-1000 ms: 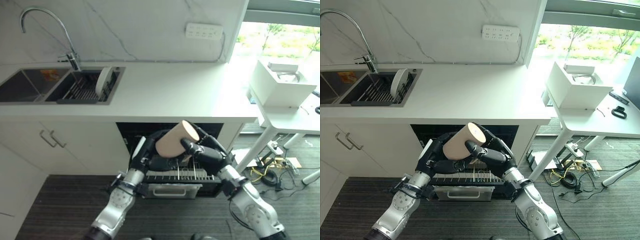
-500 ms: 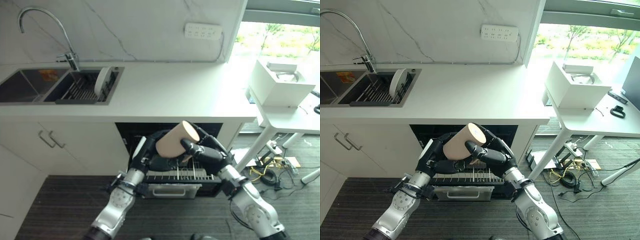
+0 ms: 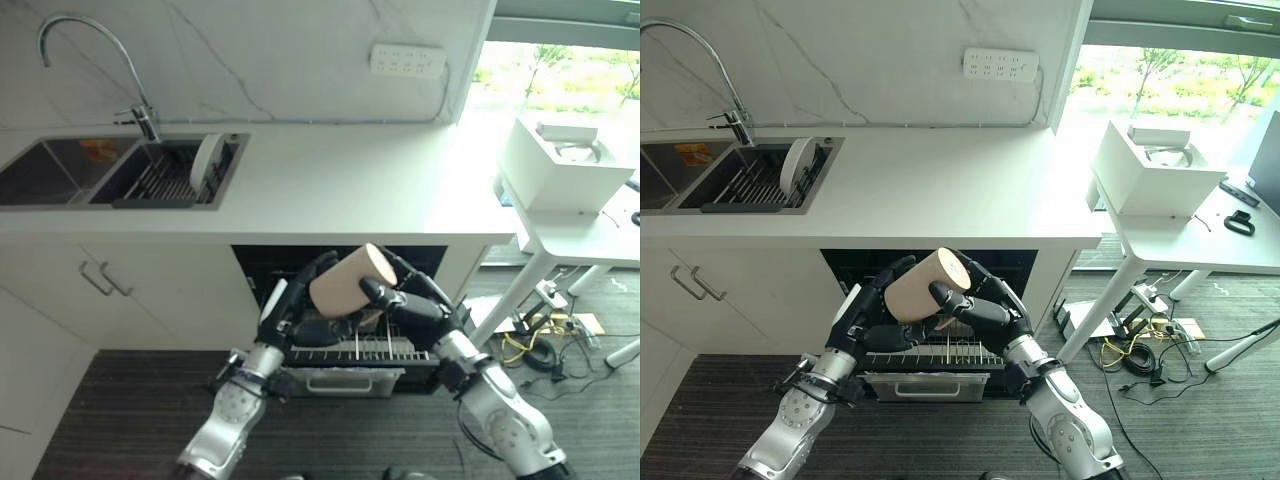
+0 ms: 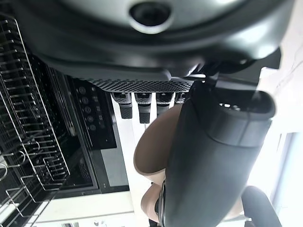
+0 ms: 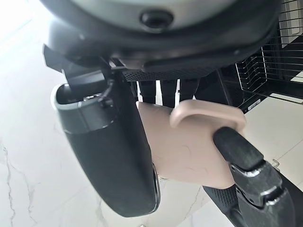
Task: Place the dishes in the dishwasher.
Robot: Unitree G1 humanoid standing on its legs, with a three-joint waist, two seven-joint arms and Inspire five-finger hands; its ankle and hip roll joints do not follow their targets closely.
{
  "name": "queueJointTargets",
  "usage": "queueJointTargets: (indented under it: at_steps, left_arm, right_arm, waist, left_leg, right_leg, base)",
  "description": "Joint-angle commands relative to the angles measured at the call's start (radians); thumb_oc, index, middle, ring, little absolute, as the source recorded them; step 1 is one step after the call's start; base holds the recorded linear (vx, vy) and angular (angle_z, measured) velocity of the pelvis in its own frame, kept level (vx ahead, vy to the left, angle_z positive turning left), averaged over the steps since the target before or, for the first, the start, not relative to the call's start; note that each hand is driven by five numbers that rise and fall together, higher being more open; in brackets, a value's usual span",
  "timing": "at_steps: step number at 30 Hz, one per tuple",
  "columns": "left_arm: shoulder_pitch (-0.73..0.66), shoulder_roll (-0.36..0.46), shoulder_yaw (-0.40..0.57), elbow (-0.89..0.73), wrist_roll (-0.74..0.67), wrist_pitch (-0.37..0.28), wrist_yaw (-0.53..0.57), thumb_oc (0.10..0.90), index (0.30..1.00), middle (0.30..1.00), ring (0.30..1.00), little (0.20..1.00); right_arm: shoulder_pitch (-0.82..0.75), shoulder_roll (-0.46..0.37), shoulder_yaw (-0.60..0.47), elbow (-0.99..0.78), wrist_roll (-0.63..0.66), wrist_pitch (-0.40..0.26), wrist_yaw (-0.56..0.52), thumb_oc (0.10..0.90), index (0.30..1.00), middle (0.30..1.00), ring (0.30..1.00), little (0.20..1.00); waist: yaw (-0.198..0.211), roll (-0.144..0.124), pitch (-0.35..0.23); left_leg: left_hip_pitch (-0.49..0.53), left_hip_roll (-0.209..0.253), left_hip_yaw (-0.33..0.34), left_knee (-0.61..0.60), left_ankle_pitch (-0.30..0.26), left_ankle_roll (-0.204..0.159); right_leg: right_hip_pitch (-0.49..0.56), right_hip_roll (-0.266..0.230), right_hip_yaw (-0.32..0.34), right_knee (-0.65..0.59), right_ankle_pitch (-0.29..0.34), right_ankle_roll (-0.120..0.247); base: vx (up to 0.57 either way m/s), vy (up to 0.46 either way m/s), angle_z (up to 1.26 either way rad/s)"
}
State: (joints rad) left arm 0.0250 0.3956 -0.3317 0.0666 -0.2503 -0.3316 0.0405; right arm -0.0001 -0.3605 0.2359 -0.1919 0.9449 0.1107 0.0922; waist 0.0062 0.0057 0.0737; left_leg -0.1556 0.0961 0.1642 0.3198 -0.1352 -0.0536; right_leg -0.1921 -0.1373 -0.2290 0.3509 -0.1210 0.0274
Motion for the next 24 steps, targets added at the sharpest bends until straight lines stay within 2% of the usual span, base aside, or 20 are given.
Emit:
queueJointTargets:
  at_steps: [1,3,8,13,24]
  left_arm:
    - [0.018,0.039,0.184,0.062,0.002,-0.014,0.119,0.800,0.900,0.900,0.900,0.900]
    - [0.046,0.040,0.250,0.088,-0.021,-0.032,0.137,0.800,0.900,0.900,0.900,0.900]
    - [0.053,0.035,0.294,0.095,-0.030,-0.037,0.153,0.800,0.900,0.900,0.900,0.900]
    - [0.051,0.040,0.314,0.106,-0.040,-0.042,0.151,0.800,0.900,0.900,0.900,0.900]
    - [0.027,0.052,0.304,0.061,-0.024,-0.038,0.088,0.800,0.900,0.900,0.900,0.900]
  right_arm:
    - [-0.083,0.060,-0.181,-0.180,0.063,-0.207,0.031,0.400,0.300,0.300,0.300,0.300]
    - [-0.075,0.057,-0.215,-0.181,0.065,-0.216,0.020,0.400,0.300,0.300,0.300,0.300]
    - [-0.074,0.064,-0.240,-0.176,0.053,-0.234,0.005,0.400,0.300,0.300,0.300,0.300]
    - [-0.076,0.061,-0.265,-0.169,0.060,-0.258,-0.010,0.400,0.300,0.300,0.300,0.300]
    - [-0.083,0.065,-0.277,-0.163,0.073,-0.256,-0.039,0.400,0.300,0.300,0.300,0.300]
  waist:
    - [0.010,-0.003,-0.040]
    - [0.011,-0.001,-0.037]
    - [0.011,-0.001,-0.036]
    - [0.010,0.000,-0.037]
    - [0.004,0.001,-0.038]
  left_leg:
    - [0.030,0.064,-0.048,-0.020,-0.054,-0.022]
    - [0.029,0.063,-0.050,-0.020,-0.054,-0.022]
    - [0.028,0.063,-0.051,-0.020,-0.054,-0.022]
    - [0.028,0.061,-0.050,-0.020,-0.056,-0.022]
    - [0.027,0.063,-0.048,-0.020,-0.056,-0.021]
  right_leg:
    - [0.051,-0.063,0.025,-0.051,-0.028,0.095]
    - [0.050,-0.062,0.025,-0.051,-0.029,0.093]
    - [0.051,-0.063,0.024,-0.051,-0.031,0.093]
    - [0.050,-0.065,0.023,-0.051,-0.032,0.095]
    - [0.046,-0.060,0.029,-0.051,-0.032,0.094]
  base:
    - [0.00,0.000,0.00]
    - [0.00,0.046,0.01]
    - [0.00,0.008,0.00]
    - [0.00,0.000,0.00]
    - [0.00,0.000,0.00]
